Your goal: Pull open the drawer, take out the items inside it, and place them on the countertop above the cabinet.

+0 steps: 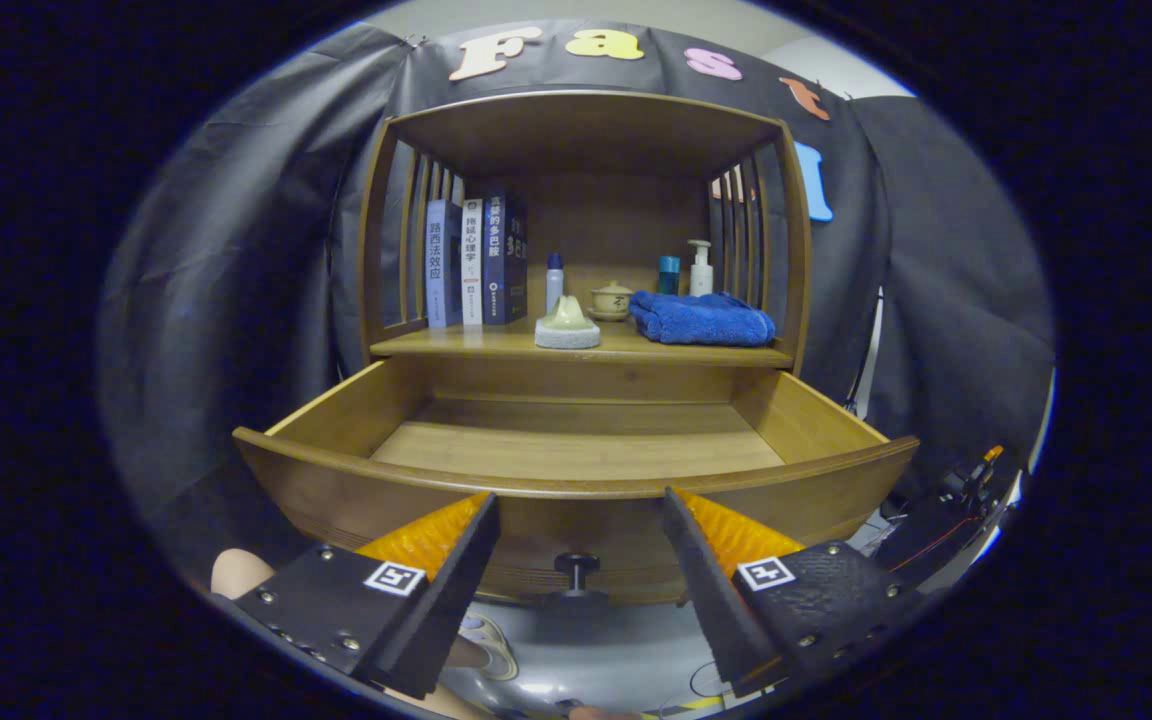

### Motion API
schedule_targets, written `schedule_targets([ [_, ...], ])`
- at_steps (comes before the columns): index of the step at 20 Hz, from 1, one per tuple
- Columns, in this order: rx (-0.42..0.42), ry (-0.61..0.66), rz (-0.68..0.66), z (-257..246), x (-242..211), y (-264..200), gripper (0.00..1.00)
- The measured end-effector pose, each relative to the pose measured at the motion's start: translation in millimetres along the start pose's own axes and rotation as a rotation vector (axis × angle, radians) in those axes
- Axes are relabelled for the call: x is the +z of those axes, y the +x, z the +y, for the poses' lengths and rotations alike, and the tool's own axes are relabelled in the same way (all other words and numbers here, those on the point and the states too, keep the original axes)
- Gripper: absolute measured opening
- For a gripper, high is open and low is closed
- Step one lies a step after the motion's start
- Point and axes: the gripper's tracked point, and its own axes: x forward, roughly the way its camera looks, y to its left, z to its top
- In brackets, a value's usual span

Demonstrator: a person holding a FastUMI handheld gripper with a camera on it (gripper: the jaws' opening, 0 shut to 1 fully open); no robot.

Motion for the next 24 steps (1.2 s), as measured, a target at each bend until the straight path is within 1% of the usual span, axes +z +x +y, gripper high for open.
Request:
schedule_targets([
  [18, -0.003, -0.005, -0.034, 0.6, 12.6, 19.4, 0.98],
  [24, -0.005, -0.006, -0.081, 1.7, 29.3, 33.6, 0.98],
])
